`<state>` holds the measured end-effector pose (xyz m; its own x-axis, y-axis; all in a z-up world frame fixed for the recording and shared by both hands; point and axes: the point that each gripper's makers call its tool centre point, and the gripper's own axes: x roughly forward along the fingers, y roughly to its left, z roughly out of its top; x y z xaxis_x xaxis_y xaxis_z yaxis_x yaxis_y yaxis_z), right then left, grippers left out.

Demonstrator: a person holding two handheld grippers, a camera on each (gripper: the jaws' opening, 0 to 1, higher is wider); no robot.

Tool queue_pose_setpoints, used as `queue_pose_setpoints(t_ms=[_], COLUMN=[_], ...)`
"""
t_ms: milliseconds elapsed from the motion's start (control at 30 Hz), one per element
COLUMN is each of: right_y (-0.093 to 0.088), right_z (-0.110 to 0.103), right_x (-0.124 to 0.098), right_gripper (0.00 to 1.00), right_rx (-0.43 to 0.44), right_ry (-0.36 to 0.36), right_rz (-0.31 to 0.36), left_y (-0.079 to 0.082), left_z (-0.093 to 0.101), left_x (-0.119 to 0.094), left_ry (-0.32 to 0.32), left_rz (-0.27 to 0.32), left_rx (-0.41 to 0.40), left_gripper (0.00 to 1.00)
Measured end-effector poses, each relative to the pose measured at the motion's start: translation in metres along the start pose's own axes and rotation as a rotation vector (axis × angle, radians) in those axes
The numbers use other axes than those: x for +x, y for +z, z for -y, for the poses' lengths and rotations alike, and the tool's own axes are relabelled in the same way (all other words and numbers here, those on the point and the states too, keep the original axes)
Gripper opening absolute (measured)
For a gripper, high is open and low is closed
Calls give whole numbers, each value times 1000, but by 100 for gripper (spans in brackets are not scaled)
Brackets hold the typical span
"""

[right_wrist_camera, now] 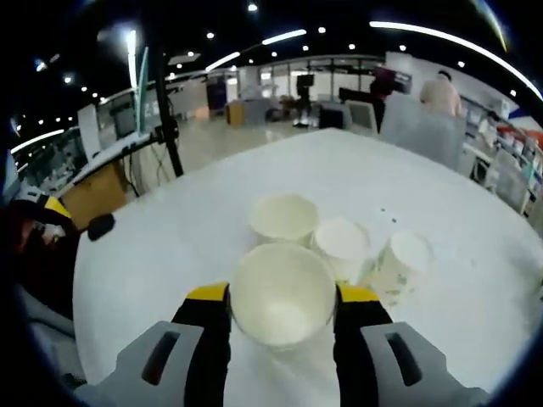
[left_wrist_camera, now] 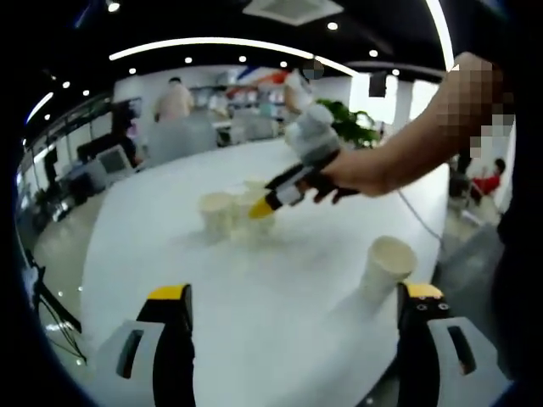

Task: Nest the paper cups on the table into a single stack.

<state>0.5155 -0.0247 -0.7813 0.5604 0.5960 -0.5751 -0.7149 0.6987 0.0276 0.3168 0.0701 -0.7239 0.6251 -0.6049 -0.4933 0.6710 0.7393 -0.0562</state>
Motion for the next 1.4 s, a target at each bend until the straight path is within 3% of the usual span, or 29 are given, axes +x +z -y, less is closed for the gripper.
queue_pose_setpoints(t_ms=[267, 367, 600, 867, 1400], right_y=[6, 9, 23, 43, 61], right_z=[-12, -20, -36, -39, -38], right_x=[-25, -38, -70, -107, -195], right_gripper=[42, 41, 41, 41, 40], right_rx=[9, -66, -109, -86, -3], right_ry=[46, 78, 106, 100, 92], right_rz=[41, 49, 89, 159, 274], left_y=[3, 5, 1, 6, 21], left_z=[-2, -4, -4, 3, 8], left_x=[-4, -7, -10, -8, -3], left_ry=[11, 19, 26, 8, -16], left_rz=[9, 15, 2, 1, 6], left_rx=[5, 4, 10, 25, 54], left_gripper=[100, 100, 100, 100, 100])
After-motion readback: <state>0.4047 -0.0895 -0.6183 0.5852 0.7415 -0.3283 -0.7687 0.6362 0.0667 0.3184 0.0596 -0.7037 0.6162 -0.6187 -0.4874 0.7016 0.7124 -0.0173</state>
